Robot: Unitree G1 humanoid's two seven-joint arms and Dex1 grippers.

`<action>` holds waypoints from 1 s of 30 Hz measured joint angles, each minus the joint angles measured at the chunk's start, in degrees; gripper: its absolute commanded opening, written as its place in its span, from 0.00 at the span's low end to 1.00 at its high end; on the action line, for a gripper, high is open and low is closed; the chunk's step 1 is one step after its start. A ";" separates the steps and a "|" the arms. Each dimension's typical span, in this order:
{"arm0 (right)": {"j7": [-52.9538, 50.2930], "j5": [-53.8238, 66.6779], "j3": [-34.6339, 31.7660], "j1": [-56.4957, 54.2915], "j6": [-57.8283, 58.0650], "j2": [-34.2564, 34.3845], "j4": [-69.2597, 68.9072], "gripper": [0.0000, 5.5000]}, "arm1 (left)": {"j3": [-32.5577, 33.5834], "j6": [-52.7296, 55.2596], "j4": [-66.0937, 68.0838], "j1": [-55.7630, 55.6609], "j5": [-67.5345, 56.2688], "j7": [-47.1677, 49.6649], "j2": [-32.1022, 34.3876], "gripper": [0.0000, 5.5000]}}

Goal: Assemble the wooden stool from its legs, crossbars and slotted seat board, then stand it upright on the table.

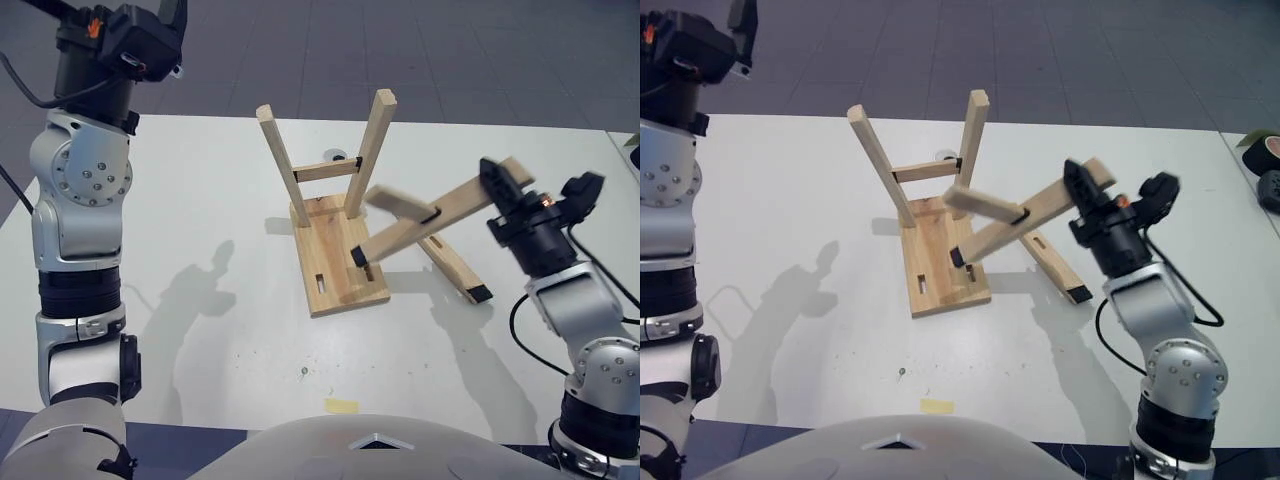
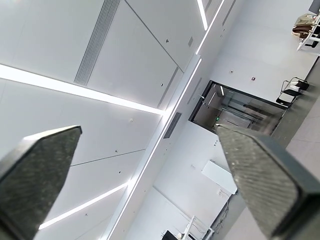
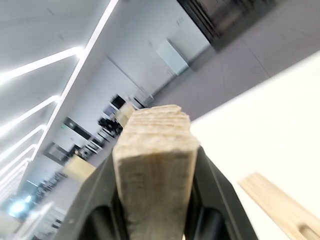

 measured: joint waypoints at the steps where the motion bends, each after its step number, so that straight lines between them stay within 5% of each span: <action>1: 0.08 -0.78 0.26 0.91 0.25 -0.04 0.38 0.19 | 0.00 0.21 -0.19 0.21 0.03 0.02 0.00 0.98; 14: 6.63 -10.29 -1.03 1.74 -2.39 -1.11 0.87 0.19 | -0.77 3.13 -1.17 3.01 -0.09 -0.60 -0.34 0.98; 30: 12.38 -31.90 13.30 -2.88 -4.84 -5.48 -6.38 0.19 | -2.09 4.47 -2.80 3.32 -0.17 -0.98 -2.00 0.98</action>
